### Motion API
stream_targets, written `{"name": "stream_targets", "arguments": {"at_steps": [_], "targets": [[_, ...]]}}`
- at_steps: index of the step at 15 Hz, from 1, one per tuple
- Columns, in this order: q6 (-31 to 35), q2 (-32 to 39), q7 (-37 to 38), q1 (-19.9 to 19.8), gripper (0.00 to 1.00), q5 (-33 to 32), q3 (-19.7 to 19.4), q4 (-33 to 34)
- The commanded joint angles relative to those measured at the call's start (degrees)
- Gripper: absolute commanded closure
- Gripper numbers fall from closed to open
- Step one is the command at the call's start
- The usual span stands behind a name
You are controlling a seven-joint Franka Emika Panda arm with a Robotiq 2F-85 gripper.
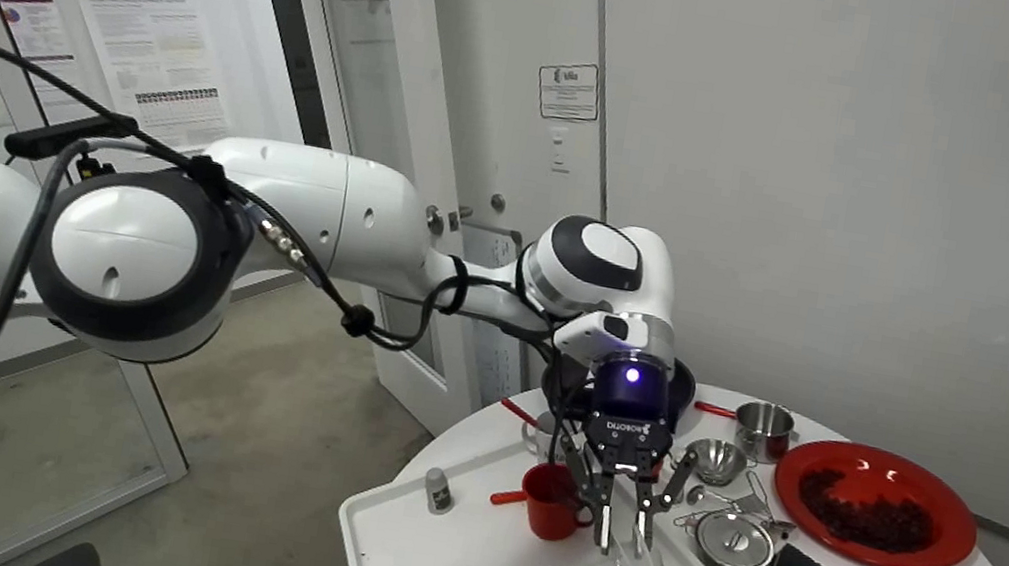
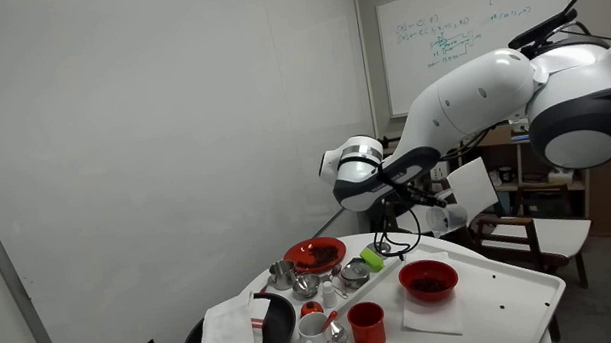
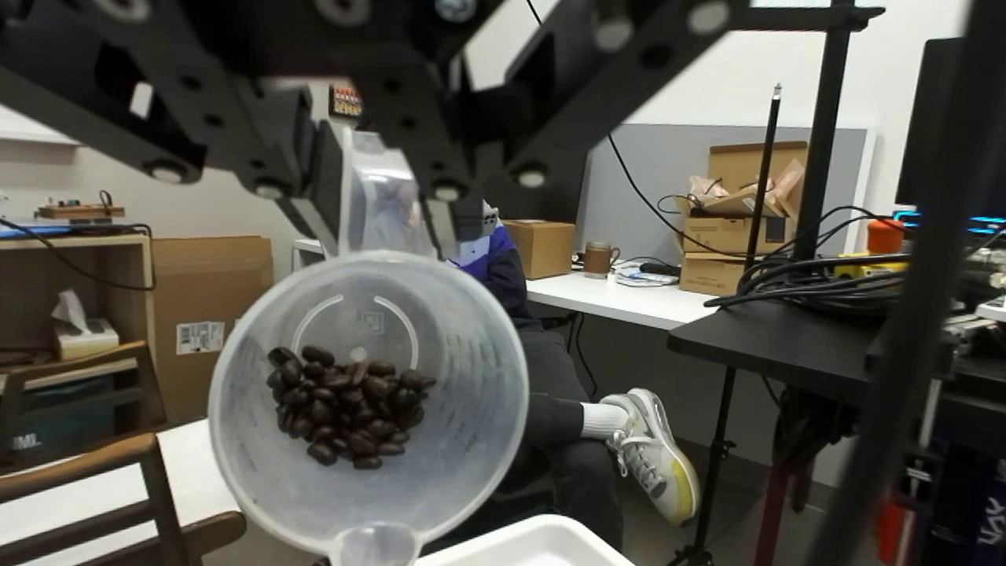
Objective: Pour some of the contents from the jug into the red bowl, pour the contents in the red cup into the red bowl then pour some of the contents from the jug into the red bowl
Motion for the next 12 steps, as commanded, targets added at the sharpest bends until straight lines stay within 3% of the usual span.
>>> {"name": "stream_targets", "arguments": {"at_steps": [1, 12], "targets": [[-2.4, 3.3, 0.8, 0.9, 0.89, -2.9, -2.0, 4.7], [-6.3, 7.4, 4.6, 4.1, 0.89, -8.5, -6.1, 8.5]]}}
